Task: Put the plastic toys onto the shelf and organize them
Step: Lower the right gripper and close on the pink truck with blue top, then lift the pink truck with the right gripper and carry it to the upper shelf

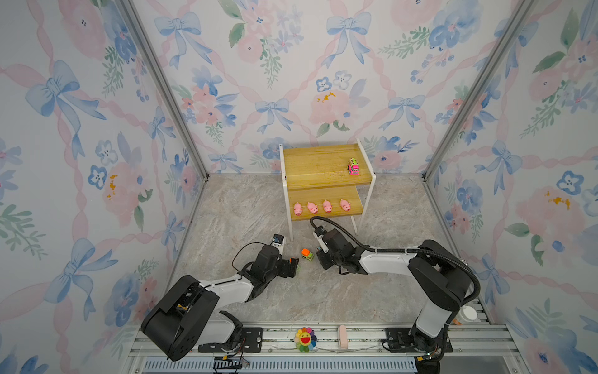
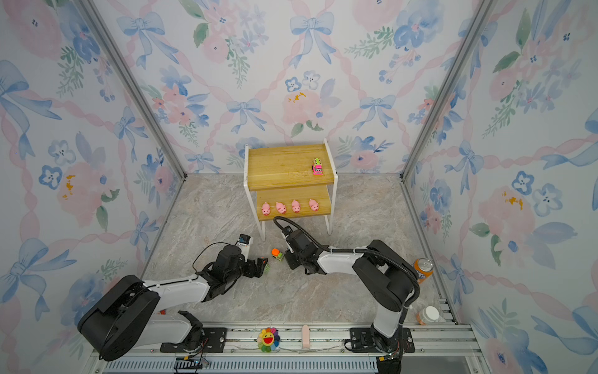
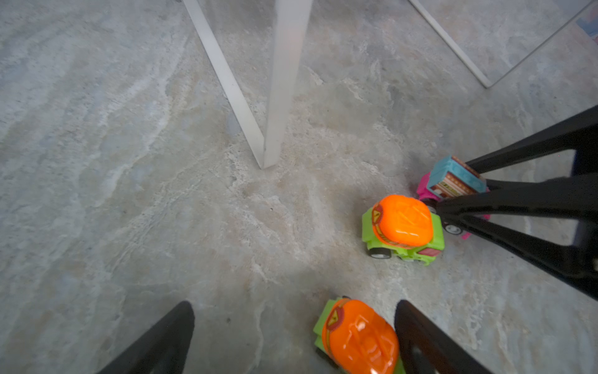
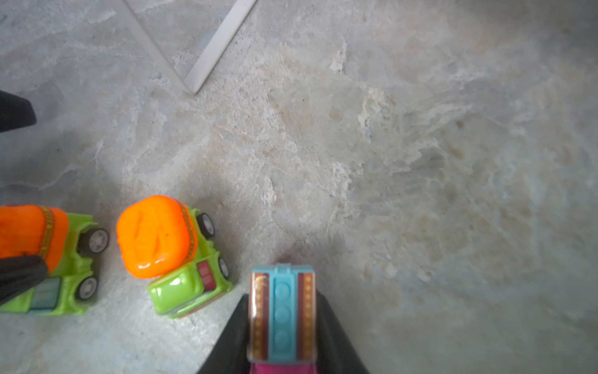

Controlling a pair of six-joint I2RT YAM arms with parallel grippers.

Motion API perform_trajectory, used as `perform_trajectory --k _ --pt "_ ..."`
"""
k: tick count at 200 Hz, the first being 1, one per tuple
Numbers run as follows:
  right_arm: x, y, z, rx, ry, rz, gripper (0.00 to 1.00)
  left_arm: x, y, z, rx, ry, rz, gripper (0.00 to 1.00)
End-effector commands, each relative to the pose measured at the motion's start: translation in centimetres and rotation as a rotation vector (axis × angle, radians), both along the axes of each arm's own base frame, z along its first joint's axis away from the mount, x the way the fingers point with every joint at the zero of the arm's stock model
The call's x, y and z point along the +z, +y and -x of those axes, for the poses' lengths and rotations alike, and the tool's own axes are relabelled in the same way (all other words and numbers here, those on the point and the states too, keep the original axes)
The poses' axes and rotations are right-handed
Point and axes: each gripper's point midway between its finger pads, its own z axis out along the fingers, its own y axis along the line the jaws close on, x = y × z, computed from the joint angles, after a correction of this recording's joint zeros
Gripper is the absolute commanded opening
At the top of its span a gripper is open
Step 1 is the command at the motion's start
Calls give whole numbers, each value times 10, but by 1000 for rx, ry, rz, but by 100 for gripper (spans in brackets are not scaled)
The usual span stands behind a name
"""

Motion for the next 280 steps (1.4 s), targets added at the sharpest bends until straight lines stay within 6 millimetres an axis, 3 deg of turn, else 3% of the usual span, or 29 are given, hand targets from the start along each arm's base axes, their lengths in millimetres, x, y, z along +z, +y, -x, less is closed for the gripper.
perform_trajectory --k 1,54,58,114,168,198,229,263,280 --pt "8 -1 1 -10 5 -1 28 0 -3 1 -19 6 -2 97" --pt "31 -5 12 -28 20 -16 24 3 -2 2 -16 -4 2 98" --pt "42 -5 13 -27 5 -32 23 4 -2 2 -17 -5 3 98" --pt "89 -17 37 -24 -25 -50 22 2 -3 4 -26 0 4 98" --pt "161 -11 63 34 -69 -47 22 3 -2 2 -19 -4 1 98" --pt "214 -9 68 47 -118 -76 22 3 -3 5 -25 -3 8 98" --pt "287 -16 64 24 -205 -127 23 8 -2 5 -22 -18 14 98" --pt "375 -30 45 -36 -355 -162 23 10 1 3 -6 -26 13 98" --pt "407 -38 28 -81 -384 -200 23 10 0 2 -11 -28 10 98"
